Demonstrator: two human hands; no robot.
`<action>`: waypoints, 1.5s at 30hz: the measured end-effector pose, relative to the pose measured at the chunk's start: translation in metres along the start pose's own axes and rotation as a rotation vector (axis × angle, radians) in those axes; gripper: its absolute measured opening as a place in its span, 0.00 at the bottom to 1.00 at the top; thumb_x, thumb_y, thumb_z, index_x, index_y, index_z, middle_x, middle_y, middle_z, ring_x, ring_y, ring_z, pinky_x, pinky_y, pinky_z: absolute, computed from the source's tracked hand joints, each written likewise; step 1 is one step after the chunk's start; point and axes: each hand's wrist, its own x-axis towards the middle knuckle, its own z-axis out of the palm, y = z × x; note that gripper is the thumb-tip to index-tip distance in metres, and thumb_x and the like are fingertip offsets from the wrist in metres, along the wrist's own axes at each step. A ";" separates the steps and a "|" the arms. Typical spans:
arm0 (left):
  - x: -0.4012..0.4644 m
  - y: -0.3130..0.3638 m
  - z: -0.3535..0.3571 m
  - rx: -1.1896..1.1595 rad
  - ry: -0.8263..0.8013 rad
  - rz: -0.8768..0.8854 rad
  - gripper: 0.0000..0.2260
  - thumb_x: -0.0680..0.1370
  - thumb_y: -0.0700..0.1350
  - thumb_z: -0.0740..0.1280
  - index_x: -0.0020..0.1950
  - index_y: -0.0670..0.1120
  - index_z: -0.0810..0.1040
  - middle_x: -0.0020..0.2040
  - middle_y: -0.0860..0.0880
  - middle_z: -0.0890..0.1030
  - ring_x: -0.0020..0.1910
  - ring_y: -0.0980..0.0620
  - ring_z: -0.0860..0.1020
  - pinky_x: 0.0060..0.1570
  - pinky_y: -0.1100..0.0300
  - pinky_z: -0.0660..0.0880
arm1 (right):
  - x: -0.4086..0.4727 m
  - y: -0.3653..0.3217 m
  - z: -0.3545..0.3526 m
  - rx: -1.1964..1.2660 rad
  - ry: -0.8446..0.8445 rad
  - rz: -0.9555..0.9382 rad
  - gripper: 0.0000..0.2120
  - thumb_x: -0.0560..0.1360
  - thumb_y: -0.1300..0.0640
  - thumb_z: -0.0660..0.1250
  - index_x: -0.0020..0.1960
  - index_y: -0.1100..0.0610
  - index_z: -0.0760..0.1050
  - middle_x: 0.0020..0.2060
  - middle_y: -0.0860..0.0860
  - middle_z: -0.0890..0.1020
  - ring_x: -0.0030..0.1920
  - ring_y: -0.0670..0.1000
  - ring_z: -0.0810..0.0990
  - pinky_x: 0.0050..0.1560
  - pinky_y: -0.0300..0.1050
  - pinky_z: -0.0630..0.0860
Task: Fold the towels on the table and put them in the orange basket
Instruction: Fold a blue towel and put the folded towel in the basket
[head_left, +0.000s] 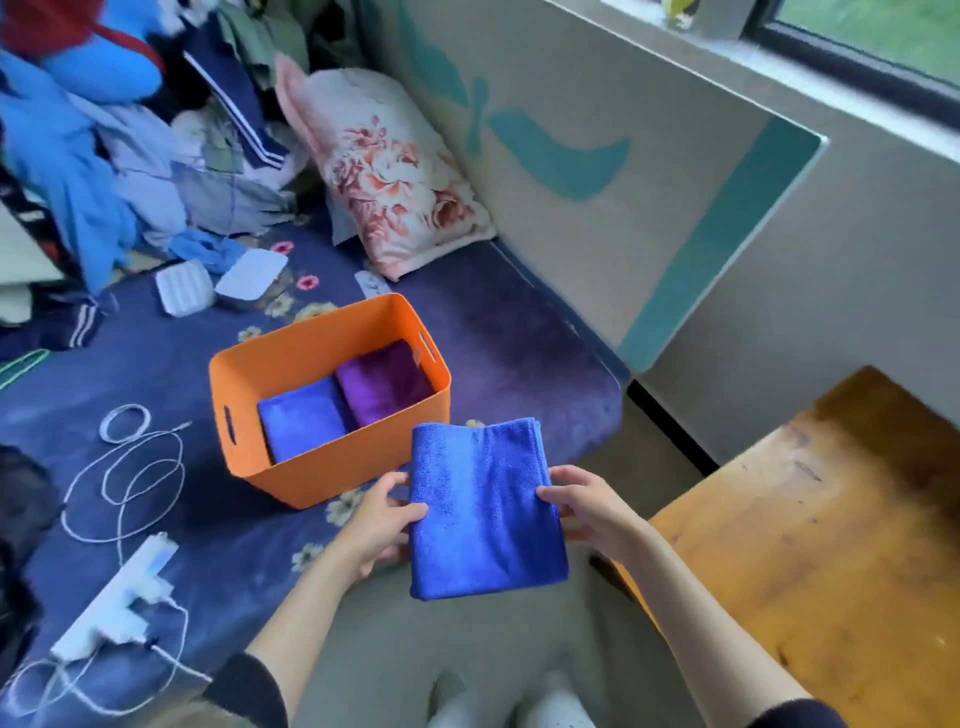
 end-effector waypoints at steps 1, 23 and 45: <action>-0.002 -0.002 -0.015 -0.022 0.024 0.000 0.13 0.77 0.35 0.64 0.59 0.47 0.70 0.49 0.44 0.78 0.34 0.50 0.77 0.35 0.58 0.73 | 0.006 -0.010 0.014 -0.034 -0.025 -0.002 0.11 0.72 0.61 0.68 0.54 0.54 0.75 0.44 0.52 0.82 0.40 0.52 0.80 0.41 0.45 0.76; 0.185 0.057 -0.208 -0.143 0.549 -0.178 0.13 0.75 0.38 0.63 0.54 0.53 0.70 0.50 0.46 0.79 0.47 0.44 0.79 0.45 0.49 0.77 | 0.268 -0.178 0.225 -0.322 -0.229 0.055 0.08 0.74 0.64 0.64 0.52 0.54 0.74 0.45 0.53 0.77 0.40 0.49 0.75 0.40 0.44 0.74; 0.305 -0.004 -0.244 0.497 0.733 -0.414 0.17 0.78 0.36 0.58 0.66 0.44 0.67 0.64 0.43 0.72 0.61 0.39 0.72 0.55 0.47 0.69 | 0.404 -0.110 0.314 -0.616 -0.175 0.242 0.09 0.73 0.62 0.63 0.51 0.51 0.72 0.48 0.52 0.77 0.55 0.60 0.77 0.54 0.59 0.77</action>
